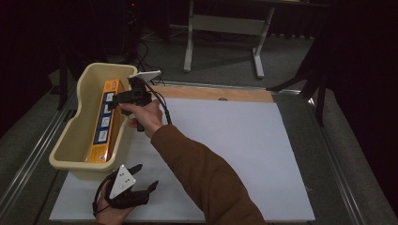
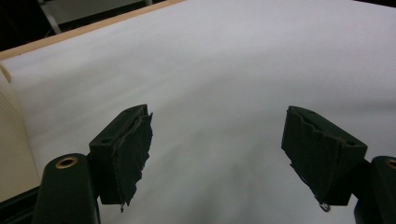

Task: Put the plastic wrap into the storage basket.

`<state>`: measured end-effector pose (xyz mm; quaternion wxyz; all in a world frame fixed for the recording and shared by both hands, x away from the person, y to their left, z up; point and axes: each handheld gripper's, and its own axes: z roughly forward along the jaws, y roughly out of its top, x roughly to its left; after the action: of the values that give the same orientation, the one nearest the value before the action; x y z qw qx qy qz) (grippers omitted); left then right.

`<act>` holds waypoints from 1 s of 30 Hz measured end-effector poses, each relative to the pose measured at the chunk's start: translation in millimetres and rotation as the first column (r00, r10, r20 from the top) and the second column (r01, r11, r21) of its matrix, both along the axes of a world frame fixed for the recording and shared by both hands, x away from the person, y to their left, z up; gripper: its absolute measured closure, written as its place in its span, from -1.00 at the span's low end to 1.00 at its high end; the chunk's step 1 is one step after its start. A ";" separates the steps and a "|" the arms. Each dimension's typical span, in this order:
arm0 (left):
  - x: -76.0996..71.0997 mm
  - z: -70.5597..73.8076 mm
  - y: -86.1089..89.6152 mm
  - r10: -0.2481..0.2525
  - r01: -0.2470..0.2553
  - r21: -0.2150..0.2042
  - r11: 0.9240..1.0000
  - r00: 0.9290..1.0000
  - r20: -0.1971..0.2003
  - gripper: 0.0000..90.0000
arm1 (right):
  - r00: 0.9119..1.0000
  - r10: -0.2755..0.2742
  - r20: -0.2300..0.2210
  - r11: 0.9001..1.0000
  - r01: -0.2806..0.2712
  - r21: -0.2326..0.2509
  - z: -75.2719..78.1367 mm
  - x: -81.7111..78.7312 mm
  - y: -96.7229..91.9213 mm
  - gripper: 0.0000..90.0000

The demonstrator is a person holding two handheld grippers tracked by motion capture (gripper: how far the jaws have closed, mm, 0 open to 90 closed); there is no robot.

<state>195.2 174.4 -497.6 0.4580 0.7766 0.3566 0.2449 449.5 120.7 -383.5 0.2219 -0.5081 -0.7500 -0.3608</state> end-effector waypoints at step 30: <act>1.6 -0.2 2.8 0.050 -0.050 0.003 0.999 0.999 -0.012 -0.47 | 0.684 0.360 0.635 0.927 -0.187 -0.325 -6.7 -81.7 -175.8 -0.32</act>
<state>196.8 177.3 -497.8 0.4488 0.7693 0.3783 0.2522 367.8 -55.1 -390.2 -0.0799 -0.2429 -0.8829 -0.3938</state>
